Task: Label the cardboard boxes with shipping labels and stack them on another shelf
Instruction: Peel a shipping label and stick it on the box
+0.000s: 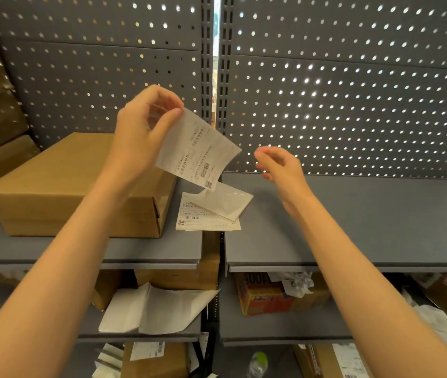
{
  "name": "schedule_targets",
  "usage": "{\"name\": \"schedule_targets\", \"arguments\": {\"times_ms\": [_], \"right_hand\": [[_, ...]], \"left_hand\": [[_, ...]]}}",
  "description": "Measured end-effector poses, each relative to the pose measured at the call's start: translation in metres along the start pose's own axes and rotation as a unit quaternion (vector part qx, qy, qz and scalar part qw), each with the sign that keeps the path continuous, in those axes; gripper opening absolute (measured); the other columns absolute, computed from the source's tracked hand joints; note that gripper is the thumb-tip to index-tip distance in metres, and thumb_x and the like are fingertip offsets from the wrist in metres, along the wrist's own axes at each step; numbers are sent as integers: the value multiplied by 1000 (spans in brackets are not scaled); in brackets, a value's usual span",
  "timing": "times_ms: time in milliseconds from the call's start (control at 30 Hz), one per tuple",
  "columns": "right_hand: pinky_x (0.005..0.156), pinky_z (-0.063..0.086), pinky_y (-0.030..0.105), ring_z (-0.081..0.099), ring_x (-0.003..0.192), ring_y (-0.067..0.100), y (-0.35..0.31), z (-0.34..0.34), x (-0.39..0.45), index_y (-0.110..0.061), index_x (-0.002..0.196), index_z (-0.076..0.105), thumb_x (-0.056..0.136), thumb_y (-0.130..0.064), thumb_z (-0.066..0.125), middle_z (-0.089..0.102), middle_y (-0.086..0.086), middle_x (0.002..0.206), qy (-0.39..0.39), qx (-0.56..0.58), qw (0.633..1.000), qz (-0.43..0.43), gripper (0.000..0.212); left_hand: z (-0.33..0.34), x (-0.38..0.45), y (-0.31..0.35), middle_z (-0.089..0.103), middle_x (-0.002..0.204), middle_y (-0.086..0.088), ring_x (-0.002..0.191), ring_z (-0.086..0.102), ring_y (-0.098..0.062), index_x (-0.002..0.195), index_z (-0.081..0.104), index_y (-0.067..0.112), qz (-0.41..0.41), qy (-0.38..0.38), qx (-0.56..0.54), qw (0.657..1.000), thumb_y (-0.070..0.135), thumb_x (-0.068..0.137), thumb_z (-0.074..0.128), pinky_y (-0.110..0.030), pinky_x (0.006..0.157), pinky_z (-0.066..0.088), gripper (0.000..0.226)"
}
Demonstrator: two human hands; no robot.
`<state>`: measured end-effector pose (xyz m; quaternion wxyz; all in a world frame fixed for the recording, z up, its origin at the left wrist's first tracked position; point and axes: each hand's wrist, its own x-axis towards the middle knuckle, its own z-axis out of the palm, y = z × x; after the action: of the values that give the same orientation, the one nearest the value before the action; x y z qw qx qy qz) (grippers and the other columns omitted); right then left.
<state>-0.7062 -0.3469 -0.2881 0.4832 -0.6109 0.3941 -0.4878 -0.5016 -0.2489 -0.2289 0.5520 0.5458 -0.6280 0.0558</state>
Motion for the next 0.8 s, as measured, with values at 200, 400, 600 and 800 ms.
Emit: {"name": "schedule_targets", "arguments": {"times_ms": [200,400,600,800], "right_hand": [[76,46,16,60,85,-2,-56,18,-9,-29,91,68,86,-29,66,67,-19,86,-135,4,987,-83,5],[75,52,16,60,83,4,-68,41,-10,-13,94,69,81,-19,73,68,3,95,-168,-19,975,-144,14],[75,51,28,57,77,15,-64,58,-11,-19,85,68,80,-15,74,61,3,80,-189,-28,967,-167,9],[72,47,16,58,77,8,-68,80,-15,-12,87,68,83,-14,70,64,0,82,-174,-33,968,-175,5]], "left_hand": [[-3,-1,13,59,99,8,89,53,-5,98,61,14,12,-52,63,997,15,93,53,-7,77,38,9],[-13,-4,15,59,98,7,92,53,-9,98,61,16,18,-61,122,991,17,93,54,-21,81,42,9],[-27,-6,12,59,97,7,89,52,-6,99,62,14,21,-66,129,989,15,93,54,-15,80,39,10],[-42,-1,1,58,93,13,85,53,-2,100,62,15,37,-63,117,990,15,92,55,-14,80,40,10]]}}
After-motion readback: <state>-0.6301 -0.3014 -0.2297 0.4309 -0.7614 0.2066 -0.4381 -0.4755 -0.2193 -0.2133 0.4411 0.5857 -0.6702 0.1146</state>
